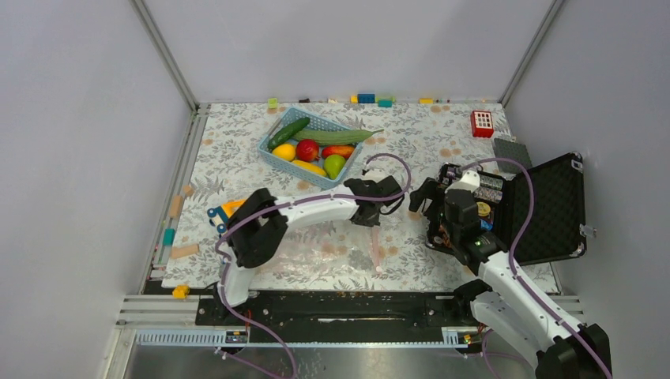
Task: Place the food in the zip-top bag and seal the zipper
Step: Pick up the zipper food storage bag at the center of the board, then open the zipper of the food storage bag.
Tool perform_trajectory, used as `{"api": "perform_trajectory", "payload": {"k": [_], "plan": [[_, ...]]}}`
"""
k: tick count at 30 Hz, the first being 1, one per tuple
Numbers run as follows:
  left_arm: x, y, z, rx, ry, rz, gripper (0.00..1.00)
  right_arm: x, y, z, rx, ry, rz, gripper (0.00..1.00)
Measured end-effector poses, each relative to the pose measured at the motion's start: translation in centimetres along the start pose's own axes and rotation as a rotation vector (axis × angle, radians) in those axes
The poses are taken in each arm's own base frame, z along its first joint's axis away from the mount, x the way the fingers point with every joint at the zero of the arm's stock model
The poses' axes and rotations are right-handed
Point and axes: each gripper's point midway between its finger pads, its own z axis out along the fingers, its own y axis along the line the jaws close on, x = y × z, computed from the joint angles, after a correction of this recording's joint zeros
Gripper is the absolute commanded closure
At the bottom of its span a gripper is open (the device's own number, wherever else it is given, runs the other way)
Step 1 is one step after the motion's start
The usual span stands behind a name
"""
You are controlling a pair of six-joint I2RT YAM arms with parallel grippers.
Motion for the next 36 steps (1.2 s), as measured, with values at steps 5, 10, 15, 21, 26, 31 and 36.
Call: {"api": "perform_trajectory", "payload": {"k": [5, 10, 15, 21, 26, 31, 36], "plan": [[-1.7, 1.8, -5.9, 0.098, -0.097, 0.013, 1.00, 1.1, 3.6, -0.1, -0.192, 0.071, -0.020, 0.00], [-4.3, 3.3, -13.7, 0.263, -0.265, -0.025, 1.00, 2.7, 7.3, -0.6, -0.404, 0.164, -0.039, 0.00], [-5.7, 3.9, -16.7, 0.315, -0.345, -0.033, 1.00, 3.1, 10.4, -2.1, -0.593, 0.216, -0.022, 0.00], [-5.1, 4.4, -16.4, 0.292, -0.325, -0.007, 1.00, 1.6, 12.9, -4.5, -0.727, 0.207, 0.005, 0.00], [-4.5, 4.9, -16.1, 0.271, -0.301, 0.003, 1.00, 0.0, 16.1, -7.3, -0.833, 0.185, -0.015, 0.00], [-4.2, 5.2, -16.3, 0.263, -0.288, -0.006, 1.00, 1.5, 18.3, -8.1, -0.839, 0.249, -0.052, 0.02], [-4.2, 5.7, -17.2, 0.273, -0.295, -0.023, 1.00, 4.9, 18.8, -6.2, -0.731, 0.347, -0.098, 0.13]]}}
